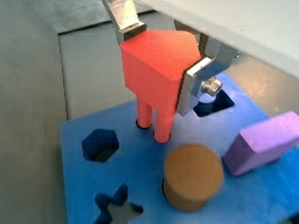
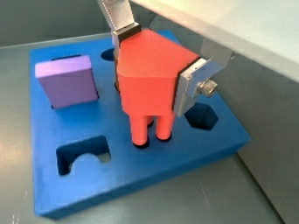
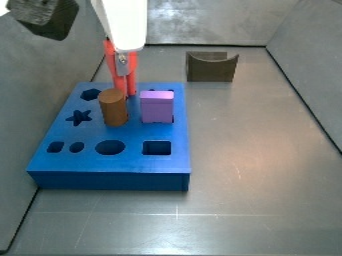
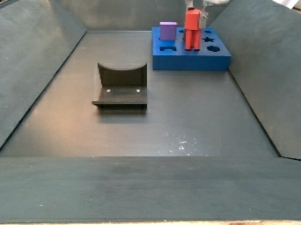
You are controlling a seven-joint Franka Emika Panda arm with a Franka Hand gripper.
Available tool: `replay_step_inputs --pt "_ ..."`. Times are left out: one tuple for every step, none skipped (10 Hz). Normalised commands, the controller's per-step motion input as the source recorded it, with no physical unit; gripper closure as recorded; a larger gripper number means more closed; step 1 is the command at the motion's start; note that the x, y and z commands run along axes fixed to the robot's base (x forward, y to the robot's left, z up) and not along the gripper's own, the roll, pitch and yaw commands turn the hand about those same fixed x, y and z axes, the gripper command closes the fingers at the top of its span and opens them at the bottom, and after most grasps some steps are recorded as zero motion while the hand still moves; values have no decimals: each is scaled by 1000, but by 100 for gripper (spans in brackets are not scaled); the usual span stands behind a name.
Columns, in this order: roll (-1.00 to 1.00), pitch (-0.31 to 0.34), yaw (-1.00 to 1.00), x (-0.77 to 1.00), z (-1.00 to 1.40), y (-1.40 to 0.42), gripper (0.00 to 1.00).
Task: Pick up the 3 prong object. Move up. Rotate the 3 prong object. Place the 3 prong object on the fixture. Regrasp the 3 prong object. Move to above the board. Insert the 3 prong object.
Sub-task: Insert the 3 prong object.
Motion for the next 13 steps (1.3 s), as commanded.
replay_step_inputs --pt "0 0 0 3 -9 -26 100" --pt "80 -71 -86 -17 -1000 -83 100" --pt "24 -40 -97 -31 -1000 0 100" --pt "144 0 -3 0 -983 0 100" --pt "150 -7 -46 0 -1000 0 100" --pt "107 -14 -20 -9 -1000 0 100" --pt "39 -4 -14 0 -1000 0 100" --pt "21 0 -114 71 -1000 0 100" --pt "86 96 -646 520 -1000 180 100" --pt "27 76 -774 454 -1000 109 100" --pt "-11 9 -826 386 -989 109 100" --pt "-21 6 -646 546 -983 226 100" --pt "-26 96 -163 286 -86 17 100"
